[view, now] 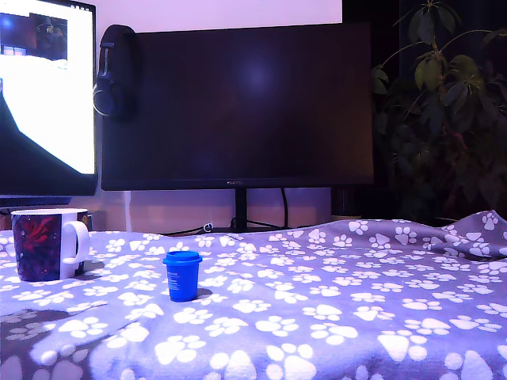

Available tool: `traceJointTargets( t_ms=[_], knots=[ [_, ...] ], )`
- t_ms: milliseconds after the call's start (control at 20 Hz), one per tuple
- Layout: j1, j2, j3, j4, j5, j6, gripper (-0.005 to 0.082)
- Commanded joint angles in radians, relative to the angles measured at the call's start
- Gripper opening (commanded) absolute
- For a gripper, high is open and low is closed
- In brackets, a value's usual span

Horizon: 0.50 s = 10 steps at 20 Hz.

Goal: Pick up the coffee capsules on the table and drop them inside the coffee cup

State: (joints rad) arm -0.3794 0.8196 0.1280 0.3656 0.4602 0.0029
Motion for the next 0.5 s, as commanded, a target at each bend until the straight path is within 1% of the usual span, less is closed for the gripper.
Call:
traceJointTargets(
  t_ms=[0,200,300,450],
  knots=[
    [-0.003,0.000,-0.017,0.011,0.002,0.008,0.0637],
    [-0.003,0.029,-0.017,0.044,-0.004,0.025,0.0637],
    [-0.011,0.074,-0.017,0.084,-0.004,0.024,0.0637],
    [-0.036,0.157,-0.017,0.182,-0.005,0.024,0.0637]
  ],
)
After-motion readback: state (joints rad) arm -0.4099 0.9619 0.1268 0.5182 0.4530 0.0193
